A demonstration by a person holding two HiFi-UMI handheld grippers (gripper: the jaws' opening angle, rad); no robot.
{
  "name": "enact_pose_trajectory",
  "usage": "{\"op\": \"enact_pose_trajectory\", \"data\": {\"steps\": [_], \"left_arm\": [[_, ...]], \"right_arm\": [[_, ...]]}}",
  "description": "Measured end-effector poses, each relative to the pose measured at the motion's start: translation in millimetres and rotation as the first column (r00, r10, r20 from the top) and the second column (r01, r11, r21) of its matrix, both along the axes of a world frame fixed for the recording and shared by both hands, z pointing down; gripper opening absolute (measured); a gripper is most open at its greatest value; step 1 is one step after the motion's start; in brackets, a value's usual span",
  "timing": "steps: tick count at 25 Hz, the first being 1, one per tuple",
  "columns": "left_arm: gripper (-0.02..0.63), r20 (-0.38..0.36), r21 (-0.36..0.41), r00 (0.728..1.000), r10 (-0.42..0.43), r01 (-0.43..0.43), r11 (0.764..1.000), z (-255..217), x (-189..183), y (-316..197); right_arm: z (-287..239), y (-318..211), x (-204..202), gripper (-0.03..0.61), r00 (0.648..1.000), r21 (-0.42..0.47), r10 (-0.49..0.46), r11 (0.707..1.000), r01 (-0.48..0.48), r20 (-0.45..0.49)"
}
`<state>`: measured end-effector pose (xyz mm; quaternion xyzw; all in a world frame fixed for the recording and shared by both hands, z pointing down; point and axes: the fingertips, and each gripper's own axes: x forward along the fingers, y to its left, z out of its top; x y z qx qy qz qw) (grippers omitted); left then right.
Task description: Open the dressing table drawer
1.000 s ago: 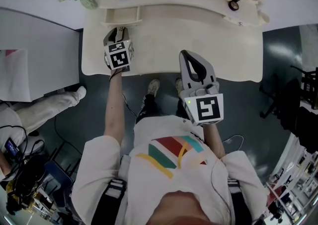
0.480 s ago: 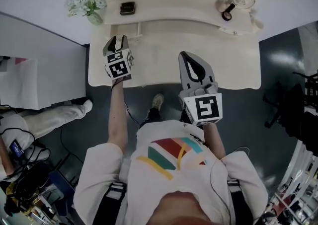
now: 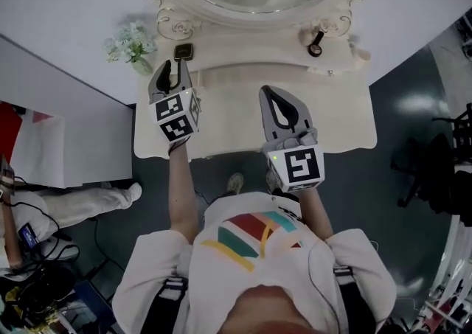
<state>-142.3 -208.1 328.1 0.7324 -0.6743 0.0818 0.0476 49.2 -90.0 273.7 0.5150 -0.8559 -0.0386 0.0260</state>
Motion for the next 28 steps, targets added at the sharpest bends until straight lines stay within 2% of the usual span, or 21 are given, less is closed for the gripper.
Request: {"op": "enact_pose_trajectory", "data": {"steps": [3,6,11,15,22,26,28], "left_arm": [[0.070,-0.007,0.083,1.000,0.011,-0.011,0.997,-37.2,19.3,12.6],[0.031,0.000,0.177,0.999,0.036,-0.036,0.984,-72.8,41.0,30.1],[0.025,0.014,0.284,0.997,0.073,-0.074,0.956,-111.3,81.3,64.8],[0.018,0.018,0.351,0.994,0.104,-0.104,0.931,-119.5,107.3,95.0],[0.012,-0.007,0.371,0.984,0.180,-0.164,0.914,-117.5,143.2,124.0],[0.011,0.000,0.325,0.977,0.213,-0.201,0.924,-102.6,151.8,127.1],[0.011,0.009,0.327,0.977,0.211,-0.203,0.923,-100.8,151.7,126.5]], "right_arm": [[-12.1,0.5,9.9,0.000,1.000,0.033,0.013,0.999,-0.013,0.004],[-23.8,0.0,22.2,0.000,0.999,0.079,0.037,0.996,-0.037,0.000],[-27.8,7.1,37.8,0.000,0.998,0.074,0.051,0.996,-0.054,0.042],[-28.5,13.3,45.5,0.000,0.998,0.075,0.059,0.995,-0.062,0.037],[-27.1,18.5,58.6,0.000,0.995,0.069,0.085,0.994,-0.089,0.048],[-21.7,20.8,63.8,0.000,0.993,0.066,0.112,0.991,-0.114,0.033],[-20.1,20.4,65.5,0.000,0.992,0.065,0.123,0.990,-0.124,0.030]]}}
